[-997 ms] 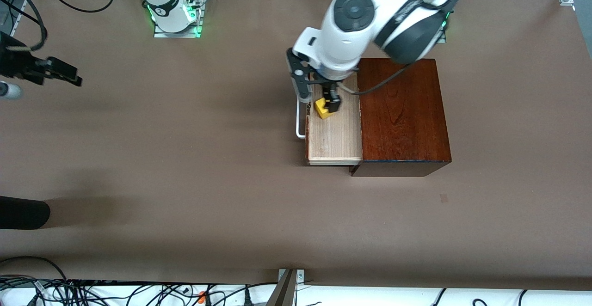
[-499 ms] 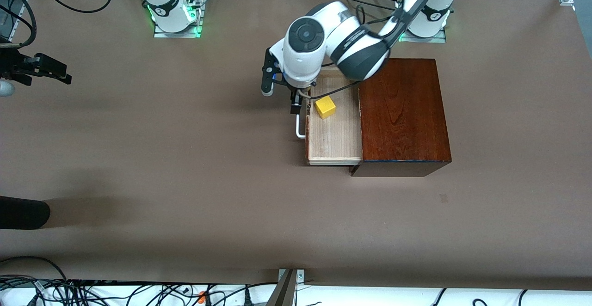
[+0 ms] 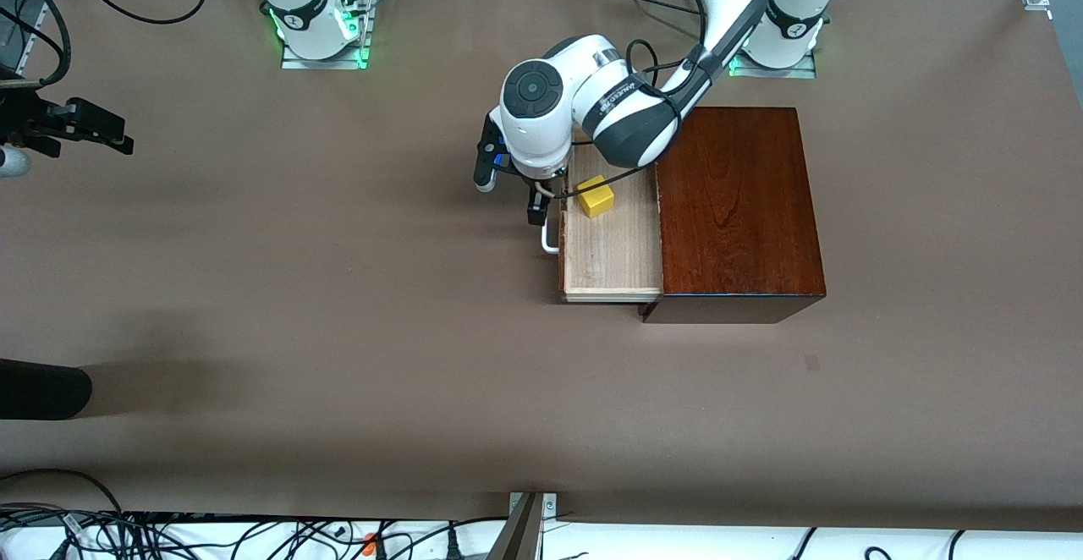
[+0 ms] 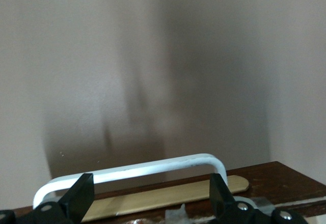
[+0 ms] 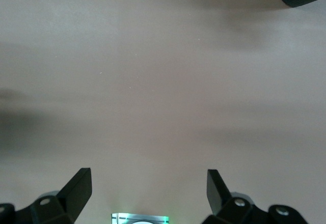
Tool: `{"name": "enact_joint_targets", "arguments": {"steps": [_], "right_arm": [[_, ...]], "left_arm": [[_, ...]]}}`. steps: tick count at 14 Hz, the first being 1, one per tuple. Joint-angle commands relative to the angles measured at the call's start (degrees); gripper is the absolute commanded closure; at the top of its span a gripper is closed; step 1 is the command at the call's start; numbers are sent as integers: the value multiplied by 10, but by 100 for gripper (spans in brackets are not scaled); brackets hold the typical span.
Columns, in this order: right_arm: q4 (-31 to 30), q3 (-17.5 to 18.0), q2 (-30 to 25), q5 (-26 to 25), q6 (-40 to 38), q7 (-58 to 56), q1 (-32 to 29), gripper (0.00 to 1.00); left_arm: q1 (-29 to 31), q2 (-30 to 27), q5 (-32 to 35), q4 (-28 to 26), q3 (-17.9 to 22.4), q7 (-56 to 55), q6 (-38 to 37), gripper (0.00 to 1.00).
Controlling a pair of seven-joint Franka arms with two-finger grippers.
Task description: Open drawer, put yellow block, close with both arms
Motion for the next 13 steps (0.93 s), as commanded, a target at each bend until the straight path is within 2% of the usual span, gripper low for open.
{"name": "enact_joint_targets", "arguments": {"steps": [1,5,8,13], "right_arm": [[12,9,2,-5,-13,1,-8,0],[12,9,2,-5,-12,1,-8,0],[12,10,2,-5,-12,1,-6,0],[12,10,2,-5,-13,1,-6,0]], "left_arm": [[4,2,12,18,7,8,-29,0],[5,-2,13,13,14,7,-51,0],[6,-8,42,13,16,2,-81,0],[-9,-5,44,18,12,-46,-80,0]]}}
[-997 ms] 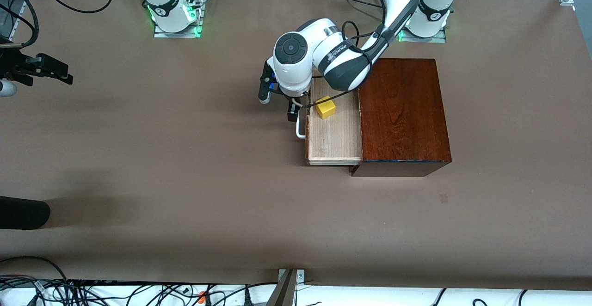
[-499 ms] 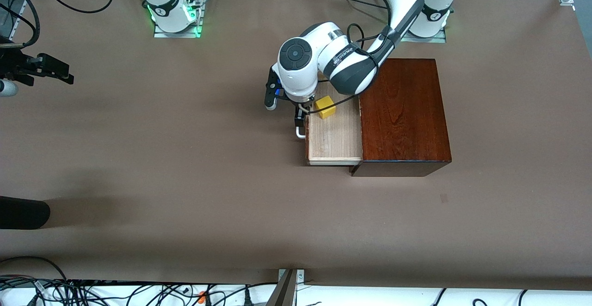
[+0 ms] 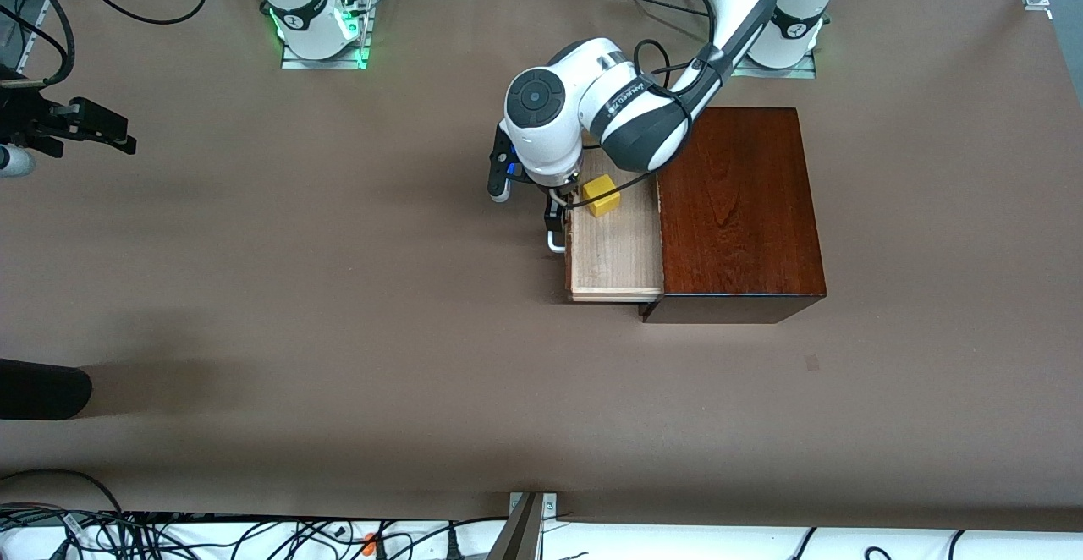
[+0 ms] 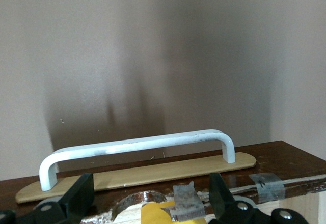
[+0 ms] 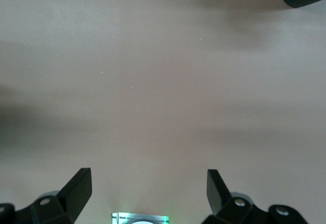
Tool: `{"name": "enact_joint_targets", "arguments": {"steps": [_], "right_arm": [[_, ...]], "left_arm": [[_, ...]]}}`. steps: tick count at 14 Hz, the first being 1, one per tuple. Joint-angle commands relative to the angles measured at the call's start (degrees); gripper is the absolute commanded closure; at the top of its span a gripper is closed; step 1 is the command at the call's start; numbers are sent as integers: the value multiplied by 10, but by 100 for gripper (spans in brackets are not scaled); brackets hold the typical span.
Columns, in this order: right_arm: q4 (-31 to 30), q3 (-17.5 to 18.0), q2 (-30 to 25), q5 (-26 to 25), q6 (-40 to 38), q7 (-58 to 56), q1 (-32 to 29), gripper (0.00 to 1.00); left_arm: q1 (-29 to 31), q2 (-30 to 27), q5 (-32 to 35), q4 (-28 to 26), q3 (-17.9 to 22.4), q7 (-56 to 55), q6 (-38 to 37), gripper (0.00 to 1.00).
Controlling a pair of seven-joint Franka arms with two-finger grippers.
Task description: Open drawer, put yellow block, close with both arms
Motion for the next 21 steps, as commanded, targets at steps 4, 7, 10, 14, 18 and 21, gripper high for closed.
{"name": "enact_joint_targets", "arguments": {"steps": [4,7,10,14,18,21], "right_arm": [[12,7,2,-5,-12,1,-4,0],[12,7,2,-5,-11,1,-1,0],[12,7,2,-5,-12,1,-1,0],[12,7,2,-4,-12,2,-1,0],[12,7,2,-4,-12,2,1,0],[12,8,2,-4,-12,2,2,0]], "left_arm": [[-18,-2,42,-2,6,-41,-29,0],[-11,1,42,-4,8,-41,-33,0],[-10,1,42,-5,20,-46,-49,0],[-10,0,42,-6,34,-60,-76,0],[-9,-1,43,-5,37,-69,-92,0],[-14,0,46,-5,37,-73,-88,0]]}}
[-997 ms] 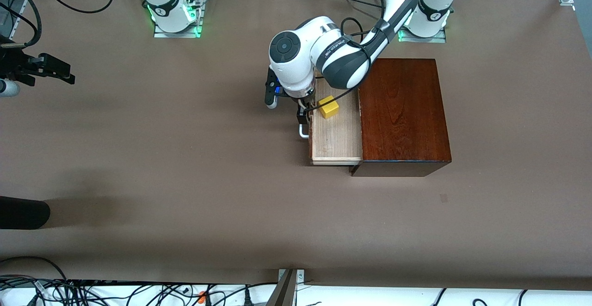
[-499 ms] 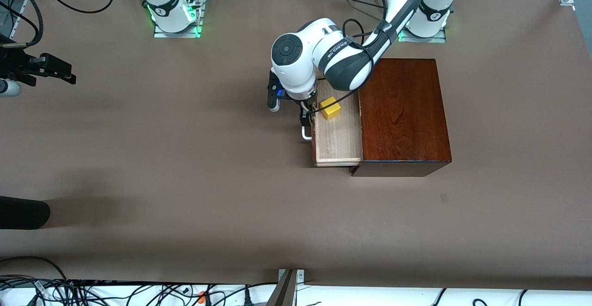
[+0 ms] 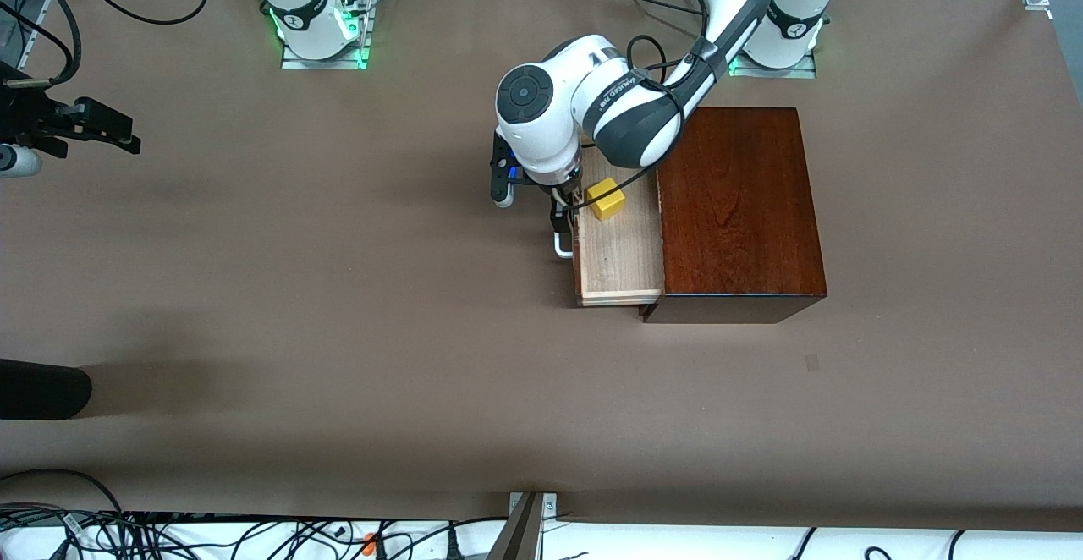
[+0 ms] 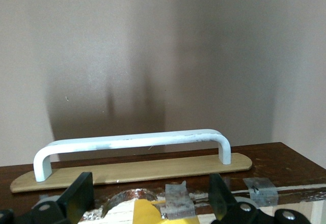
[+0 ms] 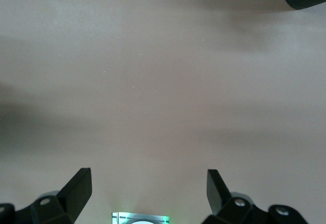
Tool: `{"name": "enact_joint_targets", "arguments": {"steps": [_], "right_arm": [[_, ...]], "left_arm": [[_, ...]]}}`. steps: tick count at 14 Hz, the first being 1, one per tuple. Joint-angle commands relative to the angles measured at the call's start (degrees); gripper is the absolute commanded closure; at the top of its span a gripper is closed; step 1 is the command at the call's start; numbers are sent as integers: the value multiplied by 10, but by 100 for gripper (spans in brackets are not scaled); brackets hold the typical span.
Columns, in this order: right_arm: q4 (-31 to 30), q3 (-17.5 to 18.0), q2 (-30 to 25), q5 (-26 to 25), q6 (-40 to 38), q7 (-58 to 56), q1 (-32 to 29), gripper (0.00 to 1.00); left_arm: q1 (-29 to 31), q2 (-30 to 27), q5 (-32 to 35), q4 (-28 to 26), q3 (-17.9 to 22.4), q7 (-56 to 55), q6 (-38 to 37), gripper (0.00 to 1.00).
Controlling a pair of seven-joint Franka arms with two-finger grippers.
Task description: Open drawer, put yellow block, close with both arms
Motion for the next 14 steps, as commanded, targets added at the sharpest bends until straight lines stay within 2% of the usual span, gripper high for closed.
{"name": "enact_joint_targets", "arguments": {"steps": [1,14], "right_arm": [[12,4,2,-4,-12,2,0,0],[12,3,2,-4,-12,2,3,0]], "left_arm": [[-3,-5,34,-17,22,-16,-61,0],[-7,-7,56,-19,21,-1,-112,0]]}}
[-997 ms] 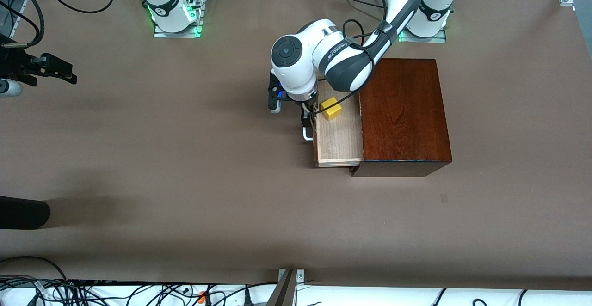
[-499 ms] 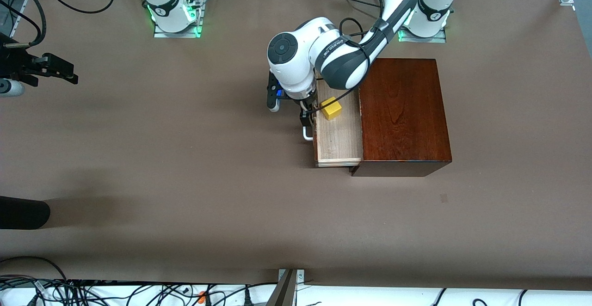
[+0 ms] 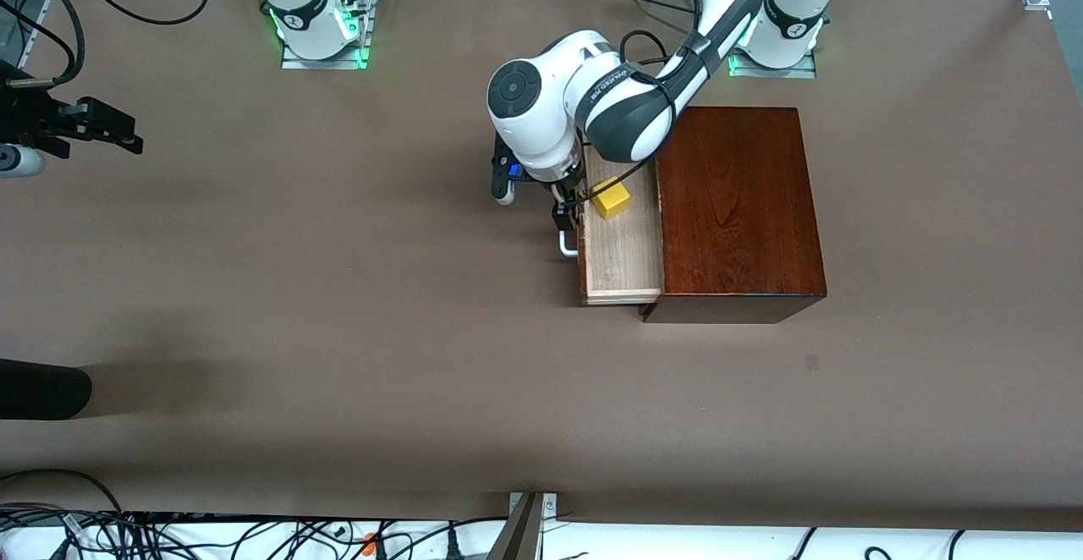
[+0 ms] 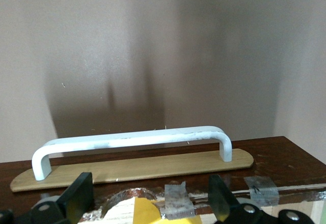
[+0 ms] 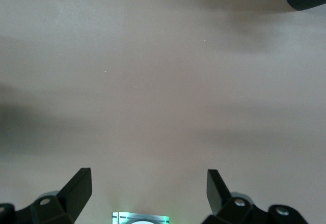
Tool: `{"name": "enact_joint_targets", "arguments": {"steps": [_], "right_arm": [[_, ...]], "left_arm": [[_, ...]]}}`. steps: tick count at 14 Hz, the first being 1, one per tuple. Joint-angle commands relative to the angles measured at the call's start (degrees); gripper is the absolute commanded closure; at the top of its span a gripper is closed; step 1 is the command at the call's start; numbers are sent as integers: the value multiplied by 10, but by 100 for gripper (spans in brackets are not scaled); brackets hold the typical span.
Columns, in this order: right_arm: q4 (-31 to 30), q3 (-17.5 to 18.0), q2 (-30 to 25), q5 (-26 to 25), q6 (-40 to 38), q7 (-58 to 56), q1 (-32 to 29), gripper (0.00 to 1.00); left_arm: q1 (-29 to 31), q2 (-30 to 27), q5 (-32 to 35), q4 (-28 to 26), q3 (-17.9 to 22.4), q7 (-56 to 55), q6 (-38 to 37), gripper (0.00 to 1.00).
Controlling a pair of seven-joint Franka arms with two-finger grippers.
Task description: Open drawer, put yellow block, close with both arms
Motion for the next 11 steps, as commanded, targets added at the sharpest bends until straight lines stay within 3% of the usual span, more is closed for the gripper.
{"name": "enact_joint_targets", "arguments": {"steps": [1,11], "right_arm": [[12,1,2,-4,-12,2,1,0],[12,1,2,-4,-12,2,2,0]], "left_arm": [[6,-10,26,-24,19,0,-82,0],[37,-13,41,-24,22,-4,-136,0]]}}
